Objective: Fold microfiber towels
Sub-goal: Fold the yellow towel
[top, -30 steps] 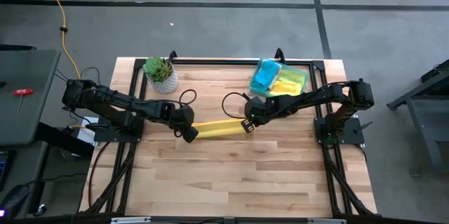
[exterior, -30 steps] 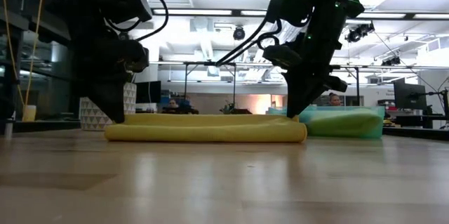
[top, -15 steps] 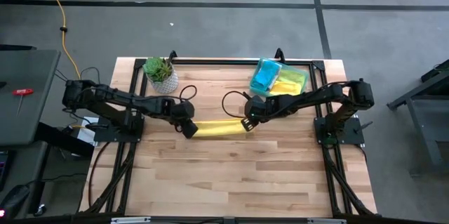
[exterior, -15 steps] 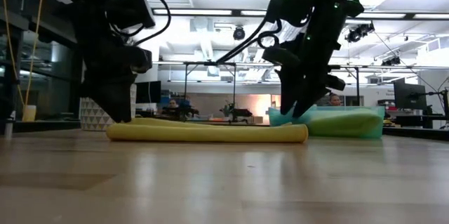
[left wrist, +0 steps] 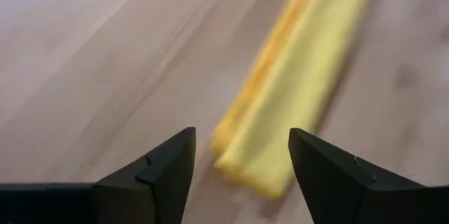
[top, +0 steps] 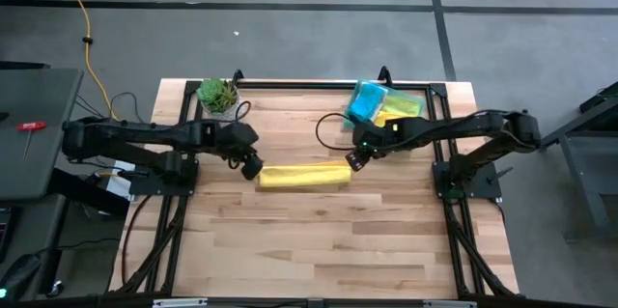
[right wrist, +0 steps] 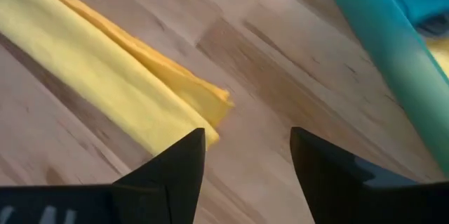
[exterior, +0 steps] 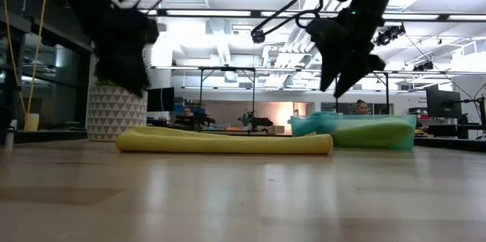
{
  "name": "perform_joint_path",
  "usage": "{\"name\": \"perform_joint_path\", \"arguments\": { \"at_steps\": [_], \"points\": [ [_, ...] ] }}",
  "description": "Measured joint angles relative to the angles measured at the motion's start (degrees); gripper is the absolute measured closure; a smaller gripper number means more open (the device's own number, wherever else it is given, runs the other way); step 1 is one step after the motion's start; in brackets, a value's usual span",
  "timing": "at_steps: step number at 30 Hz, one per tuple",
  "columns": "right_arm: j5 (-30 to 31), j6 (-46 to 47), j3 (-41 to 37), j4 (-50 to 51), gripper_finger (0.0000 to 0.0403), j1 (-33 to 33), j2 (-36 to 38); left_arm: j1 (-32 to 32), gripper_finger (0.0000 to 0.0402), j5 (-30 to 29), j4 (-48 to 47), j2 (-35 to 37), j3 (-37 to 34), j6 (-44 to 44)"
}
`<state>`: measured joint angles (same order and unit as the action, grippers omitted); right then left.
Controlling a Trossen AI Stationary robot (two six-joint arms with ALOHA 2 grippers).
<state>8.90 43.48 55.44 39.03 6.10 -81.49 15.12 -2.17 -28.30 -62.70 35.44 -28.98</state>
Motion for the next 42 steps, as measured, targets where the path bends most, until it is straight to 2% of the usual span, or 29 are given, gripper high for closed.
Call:
{"name": "perform_joint_path", "arguments": {
  "at_steps": [5, 9, 12, 15, 19, 20, 26, 30, 34, 42],
  "points": [
    [-1.8, -0.3, 0.0, 2.4, 0.0201, -1.2, 0.2, -5.4, 0.0187, 0.4, 8.9, 1.1, 0.0, 2.4],
    [-2.5, -2.0, -0.1, 2.4, 0.0201, -2.0, -1.0, -9.3, 0.0205, -0.1, 13.3, -3.1, 0.0, 3.3],
    [-0.1, -4.2, -0.2, 2.0, 0.0201, -2.9, -1.4, -11.8, 0.0227, -1.0, 15.3, -7.7, 0.0, 4.4],
    [0.6, -4.9, -3.7, -1.9, 0.0201, -3.6, -0.1, -14.0, 0.0269, -4.9, 17.0, -12.7, 0.0, 5.2],
    [-2.8, 0.6, -13.8, -11.5, 0.0209, -5.0, 5.3, -15.0, 0.0370, -10.7, 18.0, -17.2, 0.0, 3.7],
    [-3.8, 2.1, -16.3, -14.0, 0.0212, -5.6, 7.2, -15.0, 0.0385, -11.4, 18.8, -17.8, 0.0, 3.1],
    [-11.3, 14.2, -29.1, -36.2, 0.0237, -7.4, 14.6, -14.9, 0.0399, -12.1, 22.5, -18.1, 0.0, 10.1],
    [-11.1, 23.4, -35.3, -48.8, 0.0245, -7.4, 13.7, -13.8, 0.0401, -11.1, 22.1, -18.1, 0.0, 13.1],
    [-7.1, 28.4, -37.0, -51.3, 0.0239, -7.4, 11.0, -12.8, 0.0401, -10.1, 22.1, -18.1, 0.0, 13.2],
    [-8.4, 30.1, -34.2, -53.8, 0.0171, -7.2, 1.4, -12.8, 0.0401, -10.1, 21.9, -20.1, 0.0, 13.2]
  ]
}}
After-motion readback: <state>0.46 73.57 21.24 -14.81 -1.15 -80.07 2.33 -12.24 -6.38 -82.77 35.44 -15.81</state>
